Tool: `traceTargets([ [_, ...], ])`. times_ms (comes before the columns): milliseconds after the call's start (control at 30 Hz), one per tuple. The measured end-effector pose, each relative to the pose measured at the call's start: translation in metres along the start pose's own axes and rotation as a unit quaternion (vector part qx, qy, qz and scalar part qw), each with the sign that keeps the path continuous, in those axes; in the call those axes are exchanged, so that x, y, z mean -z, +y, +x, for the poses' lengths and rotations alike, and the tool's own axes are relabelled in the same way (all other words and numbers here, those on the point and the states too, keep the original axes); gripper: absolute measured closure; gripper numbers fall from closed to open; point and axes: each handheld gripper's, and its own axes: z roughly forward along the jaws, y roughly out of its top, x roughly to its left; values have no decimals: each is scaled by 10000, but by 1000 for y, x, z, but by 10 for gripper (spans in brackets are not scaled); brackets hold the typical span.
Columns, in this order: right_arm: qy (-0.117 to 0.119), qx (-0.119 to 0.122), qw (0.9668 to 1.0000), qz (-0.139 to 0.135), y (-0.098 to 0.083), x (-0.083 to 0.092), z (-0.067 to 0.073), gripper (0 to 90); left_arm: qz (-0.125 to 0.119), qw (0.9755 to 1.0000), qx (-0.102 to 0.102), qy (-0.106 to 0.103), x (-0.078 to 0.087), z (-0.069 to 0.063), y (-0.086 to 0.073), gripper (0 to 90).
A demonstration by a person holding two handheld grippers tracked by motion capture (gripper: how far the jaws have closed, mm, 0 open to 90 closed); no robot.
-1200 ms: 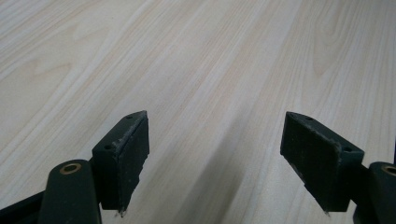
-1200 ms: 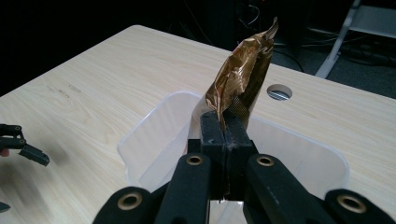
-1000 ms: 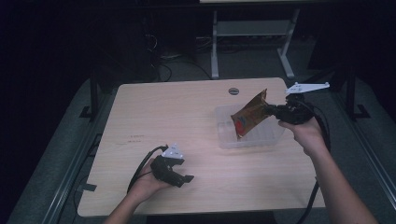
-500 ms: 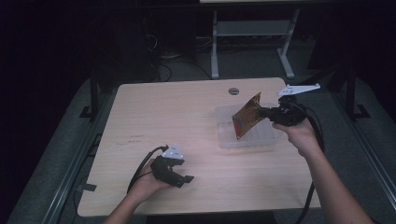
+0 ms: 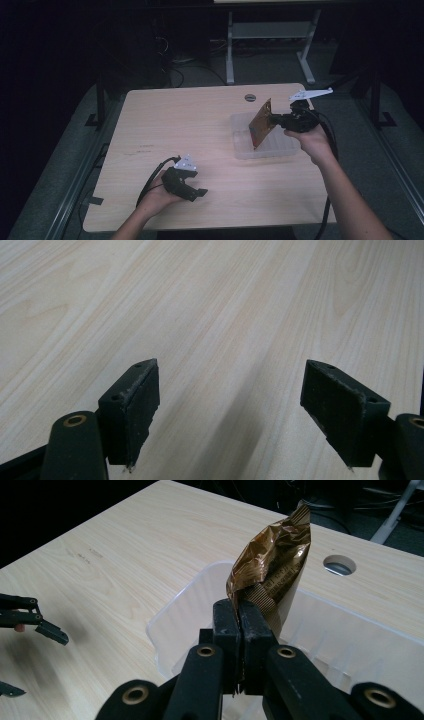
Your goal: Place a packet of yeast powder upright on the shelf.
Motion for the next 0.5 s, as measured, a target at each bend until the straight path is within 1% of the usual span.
traceTargets([
  [100,18,16,10000,-2,1,-4,1,877,25,10000,-34,-3,0,0,0,233],
  [133,27,9,10000,18,2,-5,2,877,22,10000,-29,-8,0,1,0,233],
  [167,40,-4,10000,49,3,-11,4,874,30,10000,-19,-16,0,1,0,233],
  [333,27,-1,9999,114,3,-19,5,865,54,10000,17,-38,-1,-1,-1,232],
  [367,41,-30,9999,99,2,-22,5,841,42,10000,24,-41,-1,-1,-1,233],
  [400,41,-30,9999,99,2,-22,5,841,30,10000,37,-43,-1,-1,-1,233],
  [500,68,-51,9999,57,2,-21,4,753,13,10000,-4,-10,1,1,-1,233],
])
